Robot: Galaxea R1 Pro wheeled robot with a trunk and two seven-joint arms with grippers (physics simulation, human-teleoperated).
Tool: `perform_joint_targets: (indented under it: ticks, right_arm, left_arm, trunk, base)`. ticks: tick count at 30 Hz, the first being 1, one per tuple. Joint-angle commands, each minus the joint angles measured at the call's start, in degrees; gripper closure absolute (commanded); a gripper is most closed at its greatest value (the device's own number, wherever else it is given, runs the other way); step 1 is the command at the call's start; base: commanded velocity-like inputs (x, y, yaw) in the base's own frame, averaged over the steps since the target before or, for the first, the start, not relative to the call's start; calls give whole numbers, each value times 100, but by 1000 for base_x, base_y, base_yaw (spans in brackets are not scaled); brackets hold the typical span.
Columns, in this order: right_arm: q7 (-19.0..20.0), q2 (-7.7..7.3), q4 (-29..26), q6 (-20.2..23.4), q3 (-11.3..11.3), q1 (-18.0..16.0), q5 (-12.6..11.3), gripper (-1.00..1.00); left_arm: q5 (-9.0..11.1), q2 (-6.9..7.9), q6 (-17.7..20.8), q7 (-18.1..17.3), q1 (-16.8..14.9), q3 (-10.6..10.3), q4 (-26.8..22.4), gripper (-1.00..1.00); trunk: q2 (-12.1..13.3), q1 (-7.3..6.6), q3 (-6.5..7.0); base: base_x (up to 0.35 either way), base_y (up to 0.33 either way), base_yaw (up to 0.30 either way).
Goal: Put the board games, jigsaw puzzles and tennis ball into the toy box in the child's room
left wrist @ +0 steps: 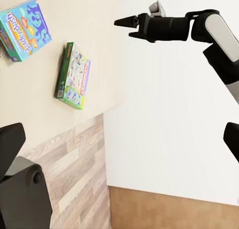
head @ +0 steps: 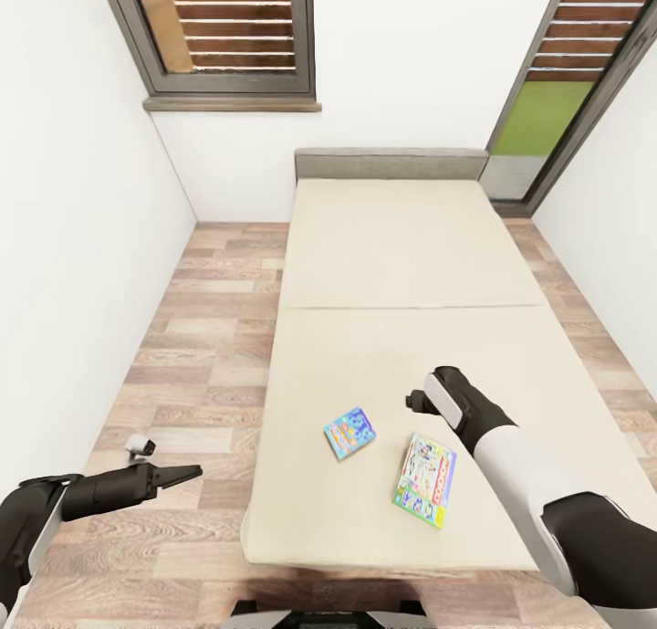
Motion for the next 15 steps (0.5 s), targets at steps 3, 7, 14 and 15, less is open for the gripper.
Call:
perform_joint_targets:
  ticks: [3, 7, 14, 15]
  right_arm:
    - [-47, -16, -8, 23, 45, -9, -65, -100]
    - [-44, -20, -9, 26, 44, -28, -67, -100]
    - [-13, -22, -8, 27, 44, -59, -68, -100]
    - [-11, -22, -8, 27, 44, -60, -68, -100]
  left_arm:
    - [-1, 4, 61, -22, -2, -2, -2, -100]
    - [0, 5, 61, -22, -1, -1, -2, -100]
    - [1, 108, 61, -22, 2, 8, -2, -100]
    - [3, 129, 61, -22, 2, 8, -2, -100]
  trunk:
    - [-10, 3, -37]
    - [-10, 3, -74]
    - [-10, 3, -140]
    - [-10, 3, -149]
  base:
    - [0, 0, 0]
    - [0, 0, 0]
    - [0, 0, 0]
    - [0, 0, 0]
